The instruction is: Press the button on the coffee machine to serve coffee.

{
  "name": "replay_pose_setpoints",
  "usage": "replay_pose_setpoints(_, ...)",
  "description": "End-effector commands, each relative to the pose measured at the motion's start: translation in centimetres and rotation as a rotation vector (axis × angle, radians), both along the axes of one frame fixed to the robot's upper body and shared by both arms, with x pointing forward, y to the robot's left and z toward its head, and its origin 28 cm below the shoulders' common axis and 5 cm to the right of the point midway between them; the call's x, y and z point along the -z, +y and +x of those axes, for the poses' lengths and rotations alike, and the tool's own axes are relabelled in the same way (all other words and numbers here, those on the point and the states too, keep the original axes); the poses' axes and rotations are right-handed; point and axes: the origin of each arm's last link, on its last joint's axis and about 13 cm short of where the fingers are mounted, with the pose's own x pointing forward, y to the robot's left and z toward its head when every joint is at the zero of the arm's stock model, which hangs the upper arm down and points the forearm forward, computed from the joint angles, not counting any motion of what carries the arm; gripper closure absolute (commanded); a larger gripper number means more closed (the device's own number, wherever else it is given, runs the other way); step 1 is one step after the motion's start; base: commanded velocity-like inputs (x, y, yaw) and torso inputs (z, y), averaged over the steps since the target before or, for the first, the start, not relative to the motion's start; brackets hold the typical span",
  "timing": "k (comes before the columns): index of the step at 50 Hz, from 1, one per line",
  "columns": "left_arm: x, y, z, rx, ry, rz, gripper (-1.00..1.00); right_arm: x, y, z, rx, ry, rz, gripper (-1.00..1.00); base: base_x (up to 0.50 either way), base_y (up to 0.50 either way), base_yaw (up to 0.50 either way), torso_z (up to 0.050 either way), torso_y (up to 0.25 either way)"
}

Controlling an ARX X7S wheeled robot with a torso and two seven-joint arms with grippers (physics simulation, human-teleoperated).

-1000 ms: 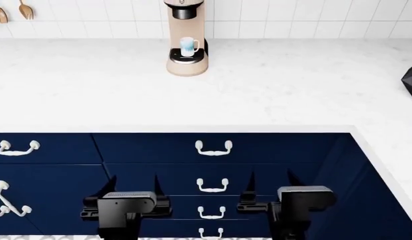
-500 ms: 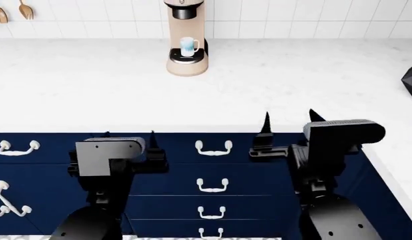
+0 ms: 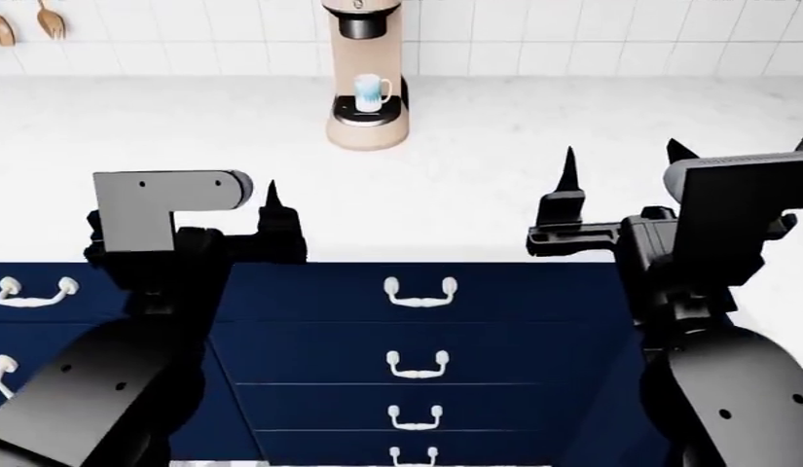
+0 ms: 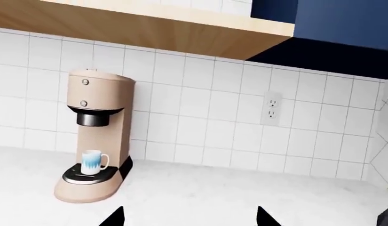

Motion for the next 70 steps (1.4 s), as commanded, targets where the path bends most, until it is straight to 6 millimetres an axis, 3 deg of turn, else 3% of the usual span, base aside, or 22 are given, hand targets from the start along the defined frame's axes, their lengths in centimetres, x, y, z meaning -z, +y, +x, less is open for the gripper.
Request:
replay_pose_setpoints(1,-0.6,0.6,0.0,-0.025,0.002,0.006,-1.00,0.0,-0.7,-0.7,0.034,-0.021,0.002,-1.00,0.33,0.20,0.00,0.000,0.000)
replay_pose_setpoints(40,0.4,0.7,0.0,-0.017,0.022,0.018,-1.00,0.5,-0.8,-0.4,0.029,0.019,-0.018,-1.00,0.45,0.10,0.00,0.000,0.000)
replay_pose_setpoints(70,0.9,0.7,0.1,-0.012,0.029,0.024,-1.00,1.1,-0.6,-0.1,0.029,0.034,-0.033,-1.00,0.30,0.06,0.00,0.000,0.000)
